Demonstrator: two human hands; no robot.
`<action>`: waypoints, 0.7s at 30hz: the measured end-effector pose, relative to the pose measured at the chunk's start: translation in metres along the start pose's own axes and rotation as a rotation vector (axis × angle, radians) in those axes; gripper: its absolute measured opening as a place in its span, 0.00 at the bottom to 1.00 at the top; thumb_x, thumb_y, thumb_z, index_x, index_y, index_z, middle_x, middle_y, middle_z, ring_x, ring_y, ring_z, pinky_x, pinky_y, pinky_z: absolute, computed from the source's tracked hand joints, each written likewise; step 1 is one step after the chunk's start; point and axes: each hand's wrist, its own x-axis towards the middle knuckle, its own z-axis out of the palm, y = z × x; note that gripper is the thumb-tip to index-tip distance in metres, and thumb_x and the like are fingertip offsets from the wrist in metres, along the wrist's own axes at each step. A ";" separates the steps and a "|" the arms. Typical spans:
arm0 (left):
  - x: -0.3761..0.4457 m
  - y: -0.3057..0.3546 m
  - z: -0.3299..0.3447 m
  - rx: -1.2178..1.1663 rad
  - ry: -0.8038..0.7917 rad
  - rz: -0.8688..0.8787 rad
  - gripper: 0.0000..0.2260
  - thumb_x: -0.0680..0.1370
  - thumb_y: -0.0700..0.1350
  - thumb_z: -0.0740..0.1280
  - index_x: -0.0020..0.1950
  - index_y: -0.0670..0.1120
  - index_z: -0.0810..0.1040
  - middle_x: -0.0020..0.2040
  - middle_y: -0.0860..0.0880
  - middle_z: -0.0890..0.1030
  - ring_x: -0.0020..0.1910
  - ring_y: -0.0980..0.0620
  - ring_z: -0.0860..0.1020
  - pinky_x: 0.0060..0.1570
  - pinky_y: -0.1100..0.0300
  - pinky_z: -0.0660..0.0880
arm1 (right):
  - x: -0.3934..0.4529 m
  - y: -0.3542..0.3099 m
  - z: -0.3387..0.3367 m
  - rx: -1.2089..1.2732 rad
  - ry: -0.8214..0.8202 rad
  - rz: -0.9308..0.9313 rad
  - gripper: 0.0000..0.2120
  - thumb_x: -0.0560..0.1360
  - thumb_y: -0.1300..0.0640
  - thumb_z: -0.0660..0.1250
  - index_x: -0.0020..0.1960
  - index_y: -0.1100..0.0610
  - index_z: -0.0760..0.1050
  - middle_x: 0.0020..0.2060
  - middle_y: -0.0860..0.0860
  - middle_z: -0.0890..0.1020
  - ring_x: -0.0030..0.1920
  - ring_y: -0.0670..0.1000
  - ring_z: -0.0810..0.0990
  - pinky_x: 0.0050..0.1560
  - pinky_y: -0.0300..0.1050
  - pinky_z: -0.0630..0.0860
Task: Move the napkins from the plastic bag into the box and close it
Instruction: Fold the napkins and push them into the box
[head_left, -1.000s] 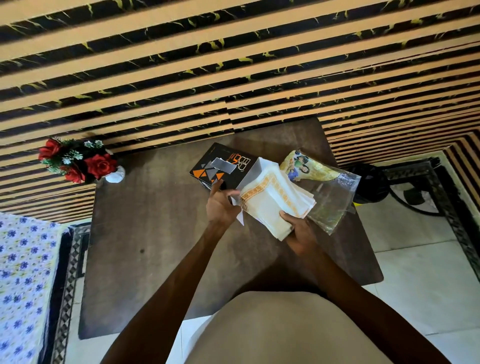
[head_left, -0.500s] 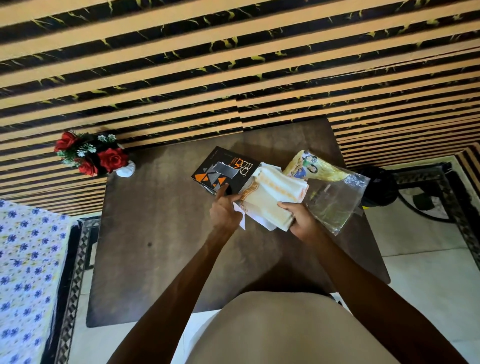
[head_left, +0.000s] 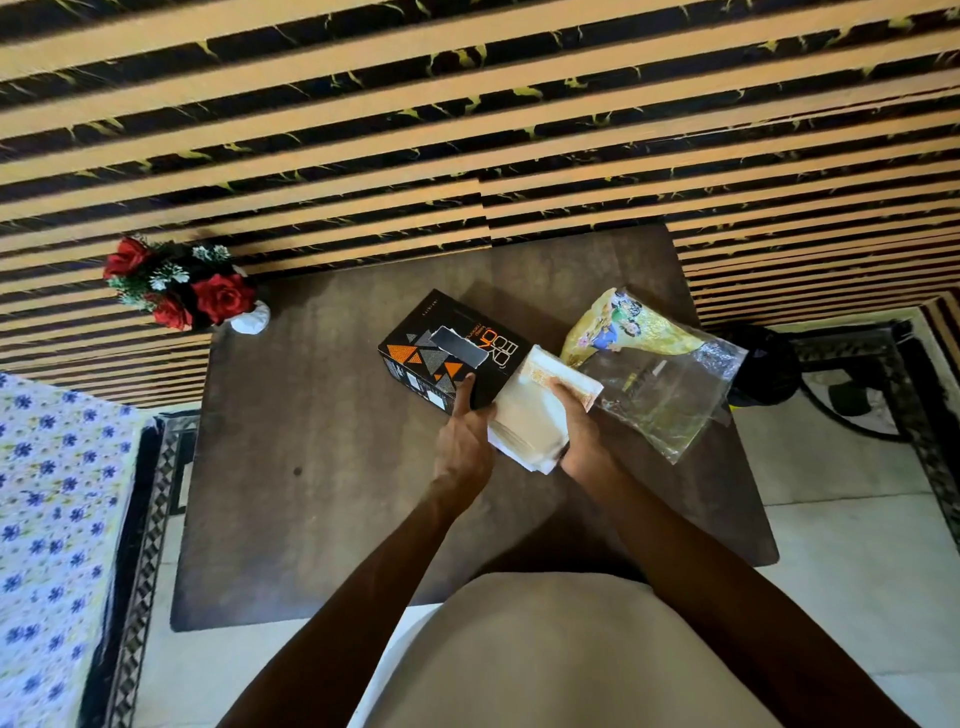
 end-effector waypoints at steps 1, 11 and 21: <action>-0.001 0.001 0.003 0.020 0.000 -0.003 0.21 0.73 0.30 0.64 0.64 0.45 0.76 0.79 0.47 0.54 0.66 0.39 0.74 0.58 0.49 0.78 | 0.003 0.002 -0.001 -0.023 0.020 0.004 0.35 0.60 0.35 0.76 0.61 0.49 0.75 0.55 0.50 0.81 0.56 0.53 0.80 0.57 0.51 0.76; -0.009 -0.007 0.026 -0.025 0.025 0.071 0.28 0.76 0.32 0.62 0.75 0.47 0.64 0.79 0.59 0.54 0.61 0.45 0.78 0.53 0.49 0.79 | 0.012 -0.004 0.021 -0.053 0.123 0.016 0.45 0.50 0.29 0.75 0.62 0.49 0.75 0.57 0.51 0.80 0.56 0.55 0.81 0.62 0.55 0.77; -0.007 -0.037 0.048 -0.066 0.019 0.205 0.31 0.74 0.33 0.69 0.74 0.46 0.64 0.78 0.52 0.60 0.63 0.45 0.78 0.54 0.49 0.81 | 0.012 -0.010 0.021 -0.127 0.015 0.088 0.38 0.52 0.35 0.79 0.58 0.50 0.78 0.50 0.55 0.85 0.49 0.57 0.85 0.54 0.59 0.81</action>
